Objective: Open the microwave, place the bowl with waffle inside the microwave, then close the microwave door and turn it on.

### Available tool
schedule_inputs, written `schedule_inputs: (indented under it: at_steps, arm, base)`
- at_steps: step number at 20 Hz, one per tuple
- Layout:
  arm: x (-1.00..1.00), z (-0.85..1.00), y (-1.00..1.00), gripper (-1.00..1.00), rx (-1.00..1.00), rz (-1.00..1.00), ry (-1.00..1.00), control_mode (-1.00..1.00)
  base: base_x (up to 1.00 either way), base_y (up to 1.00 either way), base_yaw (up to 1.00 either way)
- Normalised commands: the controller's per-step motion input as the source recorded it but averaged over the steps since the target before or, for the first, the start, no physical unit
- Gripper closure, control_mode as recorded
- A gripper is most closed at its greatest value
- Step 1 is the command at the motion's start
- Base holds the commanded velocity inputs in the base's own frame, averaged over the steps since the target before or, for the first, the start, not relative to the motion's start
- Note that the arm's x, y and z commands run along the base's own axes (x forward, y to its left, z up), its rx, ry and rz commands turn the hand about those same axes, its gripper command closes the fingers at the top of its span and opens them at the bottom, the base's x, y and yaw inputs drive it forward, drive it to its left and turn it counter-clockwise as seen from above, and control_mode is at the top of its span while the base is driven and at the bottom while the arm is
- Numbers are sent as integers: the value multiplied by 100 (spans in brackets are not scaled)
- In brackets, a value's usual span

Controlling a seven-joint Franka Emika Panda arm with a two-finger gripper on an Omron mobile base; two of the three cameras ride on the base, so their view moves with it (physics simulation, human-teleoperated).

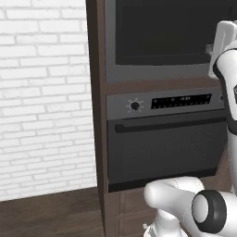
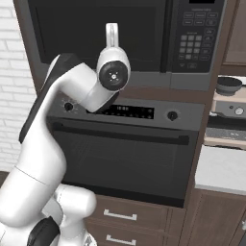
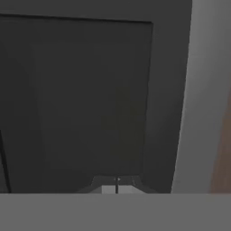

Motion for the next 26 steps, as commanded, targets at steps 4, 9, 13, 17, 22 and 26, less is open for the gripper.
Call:
schedule_inputs:
  at_steps: [4, 9, 13, 17, 22, 26]
  arm:
    - [-23, 0, -37, 100, 0, 0, 4, -100]
    - [-15, 0, -48, 100, 0, 2, 0, -100]
    - [-27, 0, -60, 100, 0, -8, 0, -100]
    - [-14, -1, -76, 100, 0, -16, 0, -100]
    - [-30, -3, -78, 100, 0, -11, -2, -100]
    - [-17, -7, -62, 100, -1, -3, 0, -100]
  base:
    - [0, 0, 0]
    - [0, 0, 0]
    - [0, 0, 0]
    - [0, 0, 0]
    - [0, 0, 0]
    - [0, 0, 0]
